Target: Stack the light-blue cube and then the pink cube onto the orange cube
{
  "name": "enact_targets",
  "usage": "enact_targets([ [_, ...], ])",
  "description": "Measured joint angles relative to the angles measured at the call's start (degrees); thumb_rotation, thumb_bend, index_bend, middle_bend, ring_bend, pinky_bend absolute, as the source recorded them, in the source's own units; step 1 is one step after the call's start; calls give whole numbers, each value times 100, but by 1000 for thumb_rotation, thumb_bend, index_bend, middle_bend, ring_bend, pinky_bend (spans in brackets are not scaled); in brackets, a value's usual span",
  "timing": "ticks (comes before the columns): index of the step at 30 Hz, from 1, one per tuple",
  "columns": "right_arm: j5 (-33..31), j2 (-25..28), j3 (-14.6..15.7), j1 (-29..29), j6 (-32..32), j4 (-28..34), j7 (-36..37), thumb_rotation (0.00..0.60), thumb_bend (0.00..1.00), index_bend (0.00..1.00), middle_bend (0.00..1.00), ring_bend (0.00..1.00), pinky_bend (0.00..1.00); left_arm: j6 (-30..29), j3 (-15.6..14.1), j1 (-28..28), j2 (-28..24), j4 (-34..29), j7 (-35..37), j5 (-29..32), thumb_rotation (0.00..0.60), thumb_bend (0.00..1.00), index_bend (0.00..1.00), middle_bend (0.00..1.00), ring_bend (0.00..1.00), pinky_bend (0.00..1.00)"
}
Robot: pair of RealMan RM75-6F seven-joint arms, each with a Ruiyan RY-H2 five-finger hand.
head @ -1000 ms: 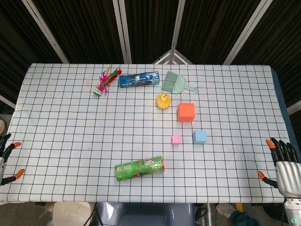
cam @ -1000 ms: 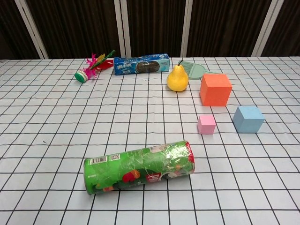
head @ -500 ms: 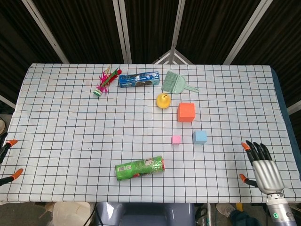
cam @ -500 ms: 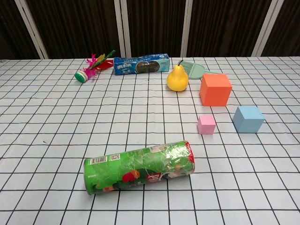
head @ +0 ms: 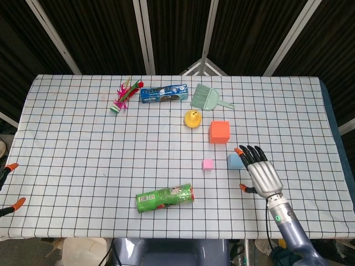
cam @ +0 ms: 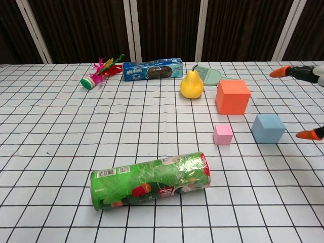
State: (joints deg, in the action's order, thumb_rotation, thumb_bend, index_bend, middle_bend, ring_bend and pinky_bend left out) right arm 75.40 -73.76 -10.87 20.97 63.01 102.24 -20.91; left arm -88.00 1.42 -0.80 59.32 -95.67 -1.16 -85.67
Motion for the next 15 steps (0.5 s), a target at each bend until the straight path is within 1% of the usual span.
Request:
enact_targets([
  [3, -408, -88, -115, 161, -156, -53, -191, 600, 245, 28, 67, 31, 0, -10, 15, 11, -13, -4, 28, 32, 600, 206, 182, 13, 0, 18],
  [7, -894, -184, -183, 344, -350, -200, -346, 600, 245, 68, 67, 31, 0, 17, 14, 10, -20, -8, 11, 58, 600, 206, 187, 13, 0, 18],
  [15, -1385, -467, -156, 647, -657, -919, -409, 600, 244, 149, 67, 31, 0, 24, 31, 16, -18, -21, -31, 116, 600, 206, 188, 14, 0, 18],
])
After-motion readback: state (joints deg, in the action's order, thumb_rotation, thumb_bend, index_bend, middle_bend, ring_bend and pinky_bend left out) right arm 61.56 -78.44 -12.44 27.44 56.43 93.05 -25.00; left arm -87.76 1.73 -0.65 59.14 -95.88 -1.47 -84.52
